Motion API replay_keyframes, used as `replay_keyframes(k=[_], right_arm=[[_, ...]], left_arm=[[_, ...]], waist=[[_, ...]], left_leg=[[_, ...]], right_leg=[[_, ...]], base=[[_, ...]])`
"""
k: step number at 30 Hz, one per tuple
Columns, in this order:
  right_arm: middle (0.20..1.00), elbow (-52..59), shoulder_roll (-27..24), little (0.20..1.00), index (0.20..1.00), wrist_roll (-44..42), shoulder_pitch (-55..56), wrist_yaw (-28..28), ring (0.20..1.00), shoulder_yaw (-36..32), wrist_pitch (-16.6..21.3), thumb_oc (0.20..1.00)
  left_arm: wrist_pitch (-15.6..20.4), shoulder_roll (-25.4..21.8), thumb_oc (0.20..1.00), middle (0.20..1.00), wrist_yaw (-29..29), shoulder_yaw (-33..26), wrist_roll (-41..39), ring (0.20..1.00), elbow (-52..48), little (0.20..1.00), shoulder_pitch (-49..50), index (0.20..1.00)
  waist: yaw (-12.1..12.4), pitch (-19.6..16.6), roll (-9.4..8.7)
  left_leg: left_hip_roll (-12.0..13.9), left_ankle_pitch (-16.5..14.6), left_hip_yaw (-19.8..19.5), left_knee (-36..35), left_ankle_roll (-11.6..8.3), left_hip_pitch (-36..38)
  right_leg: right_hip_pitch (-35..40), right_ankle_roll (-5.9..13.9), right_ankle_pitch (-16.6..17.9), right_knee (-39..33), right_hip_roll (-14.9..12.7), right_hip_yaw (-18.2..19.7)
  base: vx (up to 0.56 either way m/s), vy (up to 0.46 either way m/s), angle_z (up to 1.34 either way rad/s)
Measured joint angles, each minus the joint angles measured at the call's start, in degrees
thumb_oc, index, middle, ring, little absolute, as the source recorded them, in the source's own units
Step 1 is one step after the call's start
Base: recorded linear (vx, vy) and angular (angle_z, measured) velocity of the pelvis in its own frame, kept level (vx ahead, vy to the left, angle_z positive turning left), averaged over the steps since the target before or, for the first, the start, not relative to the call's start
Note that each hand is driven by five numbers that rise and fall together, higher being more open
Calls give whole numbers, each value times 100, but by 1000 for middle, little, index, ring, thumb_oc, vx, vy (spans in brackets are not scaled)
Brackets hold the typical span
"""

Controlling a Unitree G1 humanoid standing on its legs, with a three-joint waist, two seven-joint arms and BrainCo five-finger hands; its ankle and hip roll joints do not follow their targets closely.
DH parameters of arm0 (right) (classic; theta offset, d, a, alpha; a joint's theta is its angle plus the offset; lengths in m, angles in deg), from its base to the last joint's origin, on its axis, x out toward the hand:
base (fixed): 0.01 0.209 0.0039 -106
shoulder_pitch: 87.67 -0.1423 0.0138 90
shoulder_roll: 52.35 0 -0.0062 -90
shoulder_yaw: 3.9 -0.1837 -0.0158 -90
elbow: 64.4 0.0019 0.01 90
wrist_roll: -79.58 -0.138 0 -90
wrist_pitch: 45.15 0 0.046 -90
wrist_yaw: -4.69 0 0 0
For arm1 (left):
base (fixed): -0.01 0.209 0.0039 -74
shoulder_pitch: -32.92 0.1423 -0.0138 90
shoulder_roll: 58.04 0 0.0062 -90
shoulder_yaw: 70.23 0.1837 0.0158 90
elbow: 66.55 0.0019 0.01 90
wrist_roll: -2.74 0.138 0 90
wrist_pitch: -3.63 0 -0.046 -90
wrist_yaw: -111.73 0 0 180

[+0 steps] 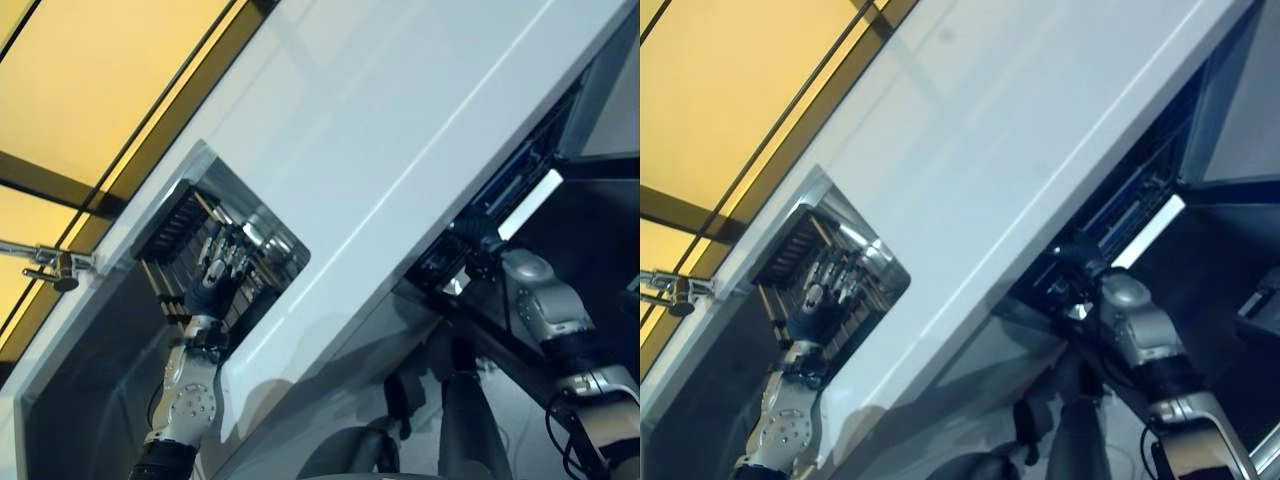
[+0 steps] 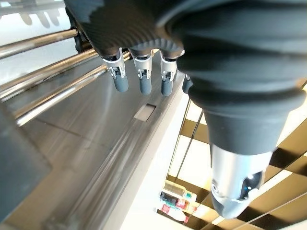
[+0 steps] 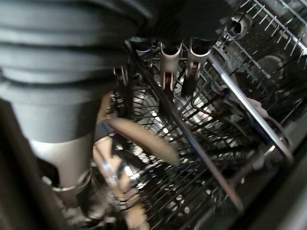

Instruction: Pick up plates and place into dishwasher.

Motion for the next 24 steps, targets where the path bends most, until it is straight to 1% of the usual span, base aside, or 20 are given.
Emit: replay_keyframes(k=[2, 4, 5, 7, 10, 12, 13, 15, 16, 17, 18, 19, 20, 21, 22, 24], right_arm=[[1000, -24, -121, 1000, 1000, 73, 44, -6, 1000, 138, -73, 1000], [1000, -26, -153, 1000, 1000, 149, 112, -17, 1000, 255, -86, 1000], [1000, -25, -137, 1000, 1000, 150, 159, -16, 1000, 280, -85, 1000], [1000, -10, -88, 1000, 1000, 159, 303, -17, 1000, 270, -68, 1000], [1000, -9, -80, 1000, 1000, 337, 651, -79, 1000, 118, -64, 1000], [1000, 13, 1, 1000, 1000, 501, 987, -110, 1000, -70, -65, 1000], [1000, 24, 79, 1000, 1000, 589, 1196, -144, 1000, -240, -74, 1000], [1000, 26, 275, 1000, 1000, 695, 1672, -319, 1000, -555, -217, 1000], [1000, 28, 380, 1000, 1000, 782, 1874, -393, 1000, -686, -280, 1000], [1000, 117, 470, 1000, 1000, 927, 2126, -444, 1000, -833, -343, 1000], [1000, 183, 539, 1000, 1000, 1045, 2256, -471, 1000, -896, -481, 1000], [1000, 190, 601, 1000, 1000, 1191, 2354, -482, 1000, -906, -693, 1000], [1000, 194, 649, 1000, 1000, 1340, 2460, -479, 1000, -924, -853, 1000], [1000, 226, 703, 1000, 1000, 1455, 2556, -482, 1000, -943, -973, 1000], [1000, 261, 760, 1000, 1000, 1521, 2603, -482, 1000, -968, -1037, 1000], [1000, 386, 843, 1000, 1000, 1622, 2704, -500, 1000, -1203, -1178, 1000]], left_arm=[[-90, -35, 1000, 1000, 50, -6, 2, 1000, 0, 1000, -89, 1000], [-229, -64, 1000, 1000, 50, -106, 3, 1000, -137, 1000, -65, 1000], [-307, -83, 1000, 1000, 48, -167, 8, 1000, -185, 1000, -33, 1000], [-443, -113, 1000, 1000, 10, -242, 21, 1000, -208, 1000, -65, 1000], [-549, -108, 1000, 1000, 6, -232, 70, 1000, -232, 1000, -117, 1000], [-565, -82, 1000, 1000, -55, -228, 114, 1000, -261, 1000, -87, 1000], [-587, -67, 1000, 1000, -116, -230, 210, 1000, -267, 1000, -92, 1000], [-679, 1, 1000, 1000, -197, -228, 312, 1000, -327, 1000, -71, 1000], [-694, 41, 1000, 1000, -220, -218, 339, 1000, -360, 1000, -62, 1000], [-755, 106, 1000, 1000, -266, -233, 483, 1000, -408, 1000, -59, 1000], [-800, 118, 1000, 1000, -295, -241, 536, 1000, -473, 1000, -1, 1000], [-861, 114, 1000, 1000, -331, -246, 576, 1000, -494, 1000, 49, 1000], [-921, 118, 1000, 1000, -340, -271, 649, 1000, -499, 1000, 69, 1000], [-965, 114, 1000, 1000, -343, -308, 710, 1000, -502, 1000, 116, 1000], [-1020, 109, 1000, 1000, -353, -370, 743, 1000, -501, 1000, 192, 1000], [-1155, 129, 1000, 1000, -371, -426, 750, 1000, -495, 1000, 200, 1000]], waist=[[0, 103, -127], [21, 184, -286], [50, 186, -330], [47, 158, -487], [24, 137, -599], [57, 24, -717], [97, -10, -783], [162, -163, -942], [141, -254, -1021], [172, -331, -1128], [163, -393, -1236], [155, -500, -1382], [172, -570, -1476], [161, -671, -1566], [153, -787, -1648], [138, -862, -1744]], left_leg=[[2, 2, -15, -3, 3, 90], [33, 20, -29, 77, 31, 148], [56, 16, -37, 106, 28, 182], [99, -10, -56, 141, -12, 179], [149, -10, -56, 134, -14, 338], [174, -17, -59, 112, -23, 437], [185, -26, -62, 65, -36, 550], [186, -33, -98, 13, -43, 719], [183, -33, -158, -33, -42, 785], [183, -32, -188, -63, -35, 906], [182, -41, -187, -77, -22, 1002], [189, -62, -182, -108, -9, 1101], [204, -69, -181, -145, -7, 1200], [203, -87, -175, -171, 0, 1281], [208, -104, -161, -182, 12, 1320], [205, -137, -127, -210, 45, 1478]], right_leg=[[268, -4, -1, -131, 34, -112], [466, -9, -6, -287, 55, -280], [531, -9, -6, -326, 54, -355], [604, -8, -5, -381, 74, -449], [925, -13, 10, -524, 85, -608], [1079, -13, 3, -614, 99, -627], [1189, -13, 3, -658, 109, -626], [1371, -26, 8, -726, 128, -577], [1461, -9, -9, -754, 170, -489], [1614, -5, -12, -829, 195, -365], [1738, 2, -13, -897, 209, -313], [1831, 20, -24, -941, 235, -284], [1956, 28, -23, -998, 254, -263], [2028, 76, -54, -1027, 274, -194], [2064, 85, -57, -1069, 286, -107], [2201, 105, -43, -1111, 298, -43]], base=[[-22, -65, 16], [-18, -73, -3], [-5, -68, -14], [12, -60, 2], [24, -31, 28], [60, -47, 15], [55, -65, 2], [67, -68, 10], [68, -44, 26], [60, -29, 25], [52, -14, 12], [56, -9, 4], [61, -5, 0], [64, -4, -4], [67, -1, -12], [67, 3, -15]])
